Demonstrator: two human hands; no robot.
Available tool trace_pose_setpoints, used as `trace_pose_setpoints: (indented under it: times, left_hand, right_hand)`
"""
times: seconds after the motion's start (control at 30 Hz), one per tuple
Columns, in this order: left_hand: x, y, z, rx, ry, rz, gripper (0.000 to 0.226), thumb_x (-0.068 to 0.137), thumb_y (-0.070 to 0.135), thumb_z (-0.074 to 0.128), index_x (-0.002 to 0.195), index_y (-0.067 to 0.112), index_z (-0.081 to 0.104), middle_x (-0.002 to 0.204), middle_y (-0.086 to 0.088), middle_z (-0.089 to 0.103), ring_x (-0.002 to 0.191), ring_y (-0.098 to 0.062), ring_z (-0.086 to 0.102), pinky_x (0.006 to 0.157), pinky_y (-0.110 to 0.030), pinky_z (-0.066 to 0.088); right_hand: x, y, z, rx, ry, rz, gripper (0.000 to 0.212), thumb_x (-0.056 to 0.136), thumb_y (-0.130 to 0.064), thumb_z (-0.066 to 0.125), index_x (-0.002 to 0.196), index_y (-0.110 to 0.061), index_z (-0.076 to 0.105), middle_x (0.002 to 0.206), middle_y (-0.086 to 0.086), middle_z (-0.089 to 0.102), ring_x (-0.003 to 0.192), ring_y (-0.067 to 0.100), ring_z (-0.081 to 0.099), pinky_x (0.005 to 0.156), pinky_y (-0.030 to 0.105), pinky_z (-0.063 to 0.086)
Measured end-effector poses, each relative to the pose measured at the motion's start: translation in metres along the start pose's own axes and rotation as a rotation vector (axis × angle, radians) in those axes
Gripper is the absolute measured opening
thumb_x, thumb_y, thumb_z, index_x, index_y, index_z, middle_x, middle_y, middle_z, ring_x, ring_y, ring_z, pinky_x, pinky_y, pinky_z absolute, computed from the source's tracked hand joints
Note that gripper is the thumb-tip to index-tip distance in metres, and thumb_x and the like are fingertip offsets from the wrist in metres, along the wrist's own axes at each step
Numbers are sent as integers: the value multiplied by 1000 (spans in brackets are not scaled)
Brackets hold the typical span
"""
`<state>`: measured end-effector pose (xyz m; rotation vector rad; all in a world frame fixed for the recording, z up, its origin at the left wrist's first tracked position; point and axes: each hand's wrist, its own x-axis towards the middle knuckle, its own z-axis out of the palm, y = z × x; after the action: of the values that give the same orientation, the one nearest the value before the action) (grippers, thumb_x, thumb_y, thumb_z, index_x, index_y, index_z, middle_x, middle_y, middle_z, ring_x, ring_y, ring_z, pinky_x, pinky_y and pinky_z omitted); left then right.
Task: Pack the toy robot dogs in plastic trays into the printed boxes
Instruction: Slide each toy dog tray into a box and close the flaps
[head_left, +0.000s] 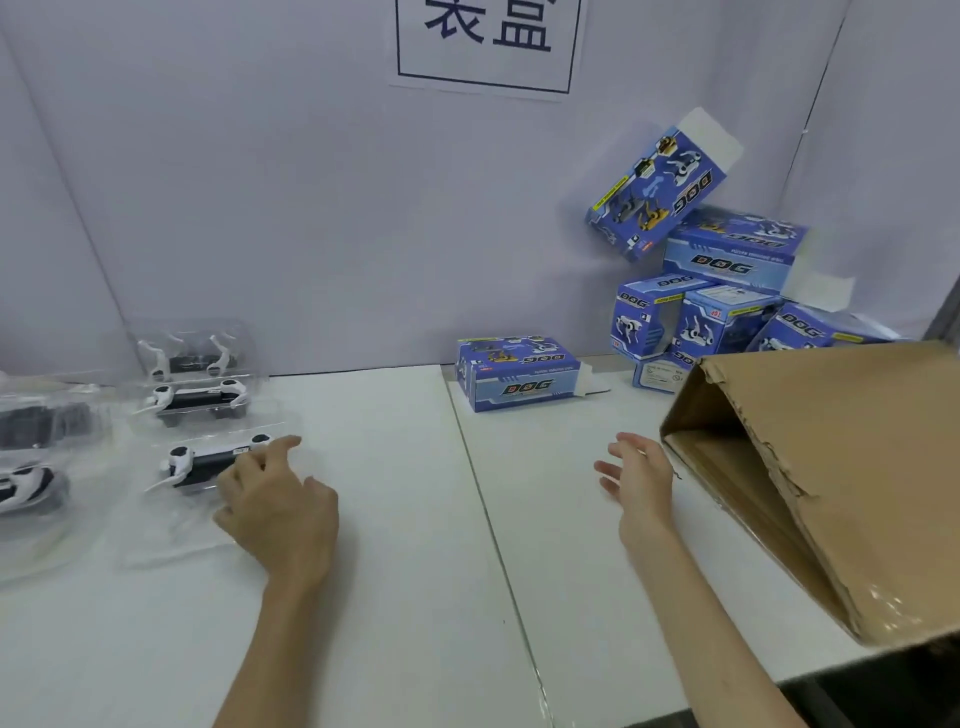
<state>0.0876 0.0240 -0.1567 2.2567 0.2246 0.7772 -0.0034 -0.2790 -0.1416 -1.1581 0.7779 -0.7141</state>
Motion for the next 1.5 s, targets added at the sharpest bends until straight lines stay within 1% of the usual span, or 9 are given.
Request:
trace_pose_setpoints:
  times: [0.3,0.5,0.67,0.8,0.87,1.0,1.2,1.37,1.5]
  left_hand:
    - [-43,49,10,-381,-210,374,30,78,3,79,102,18,71,111,2,54,95,-21,62,75,-44,55]
    - [-66,62,14,-556,-416,770,31,84,1,66,111,14,70,138,-4,54,122,-10,56,98,-20,47]
    - [-40,53,11,-340,-155,255,43,83,8,73,124,18,66,148,-11,45,135,-28,47,111,-44,36]
    - [-21,37,13,-391,-339,-188,53,95,28,63,145,25,45,154,-6,37,132,-28,48,106,-43,37]
    - [-18,35,15,-515,-444,-301,52,98,33,58,147,26,41,148,-5,47,125,-27,53,104,-39,40]
    - [-22,37,18,-455,-503,-215,47,100,41,54,144,27,44,140,-2,58,121,-23,57,99,-37,43]
    - [-29,47,29,-418,-564,-107,54,102,49,45,152,29,35,146,3,54,131,-21,53,108,-40,40]
    - [-42,56,30,-427,-630,-80,58,102,49,45,154,31,29,144,5,55,127,-19,54,95,-29,38]
    - [-42,57,27,-486,-663,-145,48,103,45,46,149,35,38,143,6,55,126,-16,54,97,-29,37]
  right_hand:
    - [-1,7,33,-270,-271,-115,14,95,-9,54,99,-17,65,94,-4,65,76,16,67,63,26,49]
    - [5,16,58,-239,-398,-99,15,100,-25,57,113,-19,59,116,4,61,101,19,61,77,31,51]
    - [5,29,52,-267,-427,-260,30,93,-33,63,122,-28,55,125,-2,58,112,16,60,82,27,48]
    - [-3,38,51,-448,-715,-416,72,75,-57,69,141,-45,43,142,-28,43,120,-11,50,90,13,43]
    - [-4,42,53,-588,-827,-540,81,74,-60,73,146,-50,36,150,-28,34,131,-9,42,101,15,40]
    - [-3,43,61,-682,-738,-678,73,77,-42,82,140,-38,46,144,-18,39,131,-1,42,107,28,41]
    - [4,38,61,-591,-678,-585,64,65,-49,80,117,-36,46,130,-21,42,119,-10,42,88,6,35]
    - [9,34,53,-509,-635,-493,65,63,-46,85,112,-29,47,126,-39,37,119,-14,40,88,1,32]
    - [8,25,38,-612,-656,-498,65,65,-22,94,110,-29,47,144,-17,34,133,3,38,100,10,30]
